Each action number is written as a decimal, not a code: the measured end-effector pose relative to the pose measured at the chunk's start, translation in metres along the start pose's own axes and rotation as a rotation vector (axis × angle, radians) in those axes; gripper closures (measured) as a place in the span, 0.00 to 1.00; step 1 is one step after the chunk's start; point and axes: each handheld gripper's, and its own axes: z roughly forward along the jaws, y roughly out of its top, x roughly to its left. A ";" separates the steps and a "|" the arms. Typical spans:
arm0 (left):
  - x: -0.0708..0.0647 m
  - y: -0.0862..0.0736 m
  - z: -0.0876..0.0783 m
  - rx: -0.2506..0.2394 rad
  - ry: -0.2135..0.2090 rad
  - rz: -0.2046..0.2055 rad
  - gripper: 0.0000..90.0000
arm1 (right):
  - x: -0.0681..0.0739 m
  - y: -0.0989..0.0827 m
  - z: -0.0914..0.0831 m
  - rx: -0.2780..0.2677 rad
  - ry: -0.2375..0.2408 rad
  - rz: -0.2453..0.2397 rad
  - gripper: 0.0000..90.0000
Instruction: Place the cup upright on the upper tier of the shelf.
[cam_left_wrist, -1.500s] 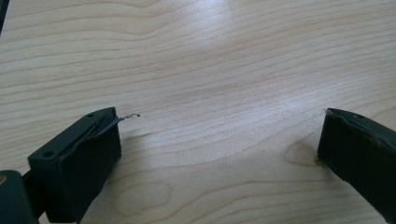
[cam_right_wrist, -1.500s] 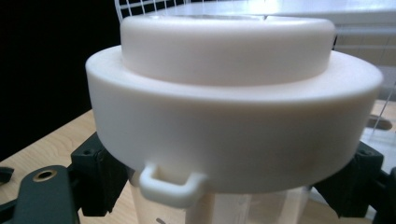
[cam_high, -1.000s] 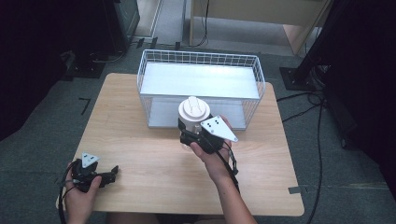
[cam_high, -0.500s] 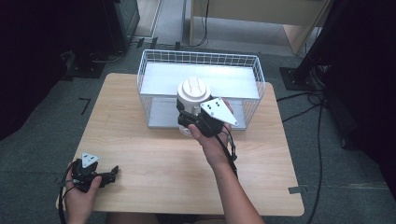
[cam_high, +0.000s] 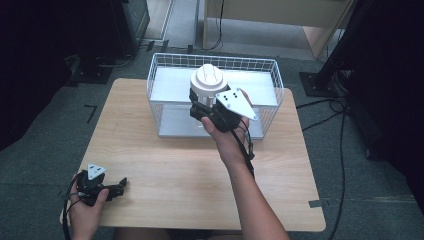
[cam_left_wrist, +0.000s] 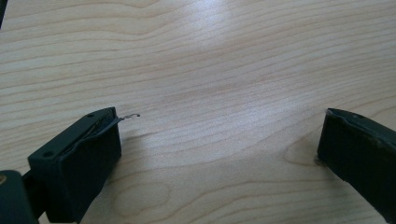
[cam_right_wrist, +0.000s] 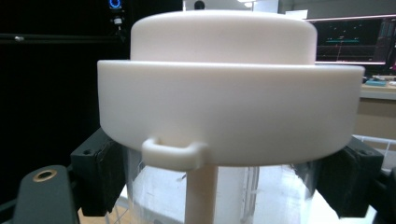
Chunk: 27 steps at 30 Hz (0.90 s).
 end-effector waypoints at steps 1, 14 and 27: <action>0.000 0.000 0.000 0.000 0.000 0.000 0.00 | -0.001 0.002 0.002 -0.006 -0.004 -0.001 0.18; 0.000 0.000 0.000 0.002 -0.001 0.000 0.00 | -0.012 0.030 0.019 -0.041 -0.045 0.003 0.17; 0.000 0.000 0.000 0.001 -0.001 0.000 0.00 | -0.029 0.043 0.048 -0.031 -0.109 0.002 0.17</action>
